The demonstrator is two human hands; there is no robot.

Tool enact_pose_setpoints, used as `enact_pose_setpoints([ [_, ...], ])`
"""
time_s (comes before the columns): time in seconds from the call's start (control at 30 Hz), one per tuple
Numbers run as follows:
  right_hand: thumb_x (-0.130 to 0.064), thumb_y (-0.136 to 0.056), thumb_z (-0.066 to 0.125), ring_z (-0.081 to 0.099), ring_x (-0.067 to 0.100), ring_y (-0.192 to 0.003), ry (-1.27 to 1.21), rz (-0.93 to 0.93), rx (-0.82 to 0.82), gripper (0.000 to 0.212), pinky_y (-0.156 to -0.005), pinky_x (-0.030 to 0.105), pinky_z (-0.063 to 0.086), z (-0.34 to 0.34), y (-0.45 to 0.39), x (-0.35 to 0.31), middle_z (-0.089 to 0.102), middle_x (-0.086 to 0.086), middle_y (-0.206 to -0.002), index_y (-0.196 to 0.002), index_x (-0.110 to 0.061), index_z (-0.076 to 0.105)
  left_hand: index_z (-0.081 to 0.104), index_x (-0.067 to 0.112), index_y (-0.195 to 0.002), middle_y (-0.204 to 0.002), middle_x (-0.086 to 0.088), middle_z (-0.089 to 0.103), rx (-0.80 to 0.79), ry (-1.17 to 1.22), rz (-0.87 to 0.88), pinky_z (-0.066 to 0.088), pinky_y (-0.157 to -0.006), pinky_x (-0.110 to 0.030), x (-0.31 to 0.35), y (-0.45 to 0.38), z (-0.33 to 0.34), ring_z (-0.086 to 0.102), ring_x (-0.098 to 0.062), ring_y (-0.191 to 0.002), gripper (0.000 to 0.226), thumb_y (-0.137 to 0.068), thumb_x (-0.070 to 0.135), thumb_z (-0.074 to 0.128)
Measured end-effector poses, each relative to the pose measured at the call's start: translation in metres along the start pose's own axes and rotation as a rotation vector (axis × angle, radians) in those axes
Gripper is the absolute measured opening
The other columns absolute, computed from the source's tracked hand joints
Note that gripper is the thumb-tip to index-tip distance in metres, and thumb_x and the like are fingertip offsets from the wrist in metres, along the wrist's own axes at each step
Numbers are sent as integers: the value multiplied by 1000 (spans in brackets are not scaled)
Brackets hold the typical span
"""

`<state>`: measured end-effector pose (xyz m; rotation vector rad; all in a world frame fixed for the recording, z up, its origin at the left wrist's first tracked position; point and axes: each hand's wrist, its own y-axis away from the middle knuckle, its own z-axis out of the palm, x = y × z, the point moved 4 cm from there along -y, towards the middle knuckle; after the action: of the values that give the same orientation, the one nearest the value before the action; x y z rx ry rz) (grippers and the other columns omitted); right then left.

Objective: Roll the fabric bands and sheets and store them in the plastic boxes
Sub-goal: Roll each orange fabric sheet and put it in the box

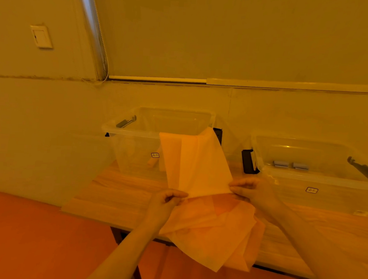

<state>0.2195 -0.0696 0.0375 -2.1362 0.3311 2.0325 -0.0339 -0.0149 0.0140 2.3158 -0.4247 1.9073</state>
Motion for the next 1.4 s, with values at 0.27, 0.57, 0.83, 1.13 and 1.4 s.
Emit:
enact_pose_setpoints([
  [0.27,-6,-86,63,69,20,-93,54,69,-84,19,-74,24,57,-2,-3,5,71,9,-104,-103,-6,72,75,25,-86,-100,-2,71,-37,112,-63,55,-85,-42,-10,0,-2,66,-20,-97,18,-80,8,73],
  [0.57,-9,-82,67,69,25,-96,46,43,-90,20,-86,40,56,0,-2,7,71,11,-105,-101,-6,72,74,20,-80,-85,-2,71,15,94,-21,56,-75,-33,-8,0,-4,67,-18,-84,12,-76,10,77],
  [0.83,-7,-85,63,70,20,-87,-48,26,-32,10,-73,25,55,2,1,5,73,10,-93,-90,-7,72,73,9,-87,-77,-2,74,42,165,2,53,-64,-20,-3,3,-1,69,-13,-75,7,-80,8,72],
  [1.13,-3,-83,66,68,19,-79,-139,39,93,10,-64,22,56,10,-1,6,70,12,-91,-91,-7,69,67,6,-83,-71,0,71,86,162,0,52,-61,-17,-4,0,3,66,-7,-67,10,-91,8,60],
  [1.4,-3,-84,67,67,25,-82,-56,72,120,18,-65,28,54,13,-4,5,66,14,-99,-99,-9,59,66,9,-82,-76,-7,71,121,162,14,52,-64,-26,-7,-6,1,66,-18,-70,7,-88,7,64],
])
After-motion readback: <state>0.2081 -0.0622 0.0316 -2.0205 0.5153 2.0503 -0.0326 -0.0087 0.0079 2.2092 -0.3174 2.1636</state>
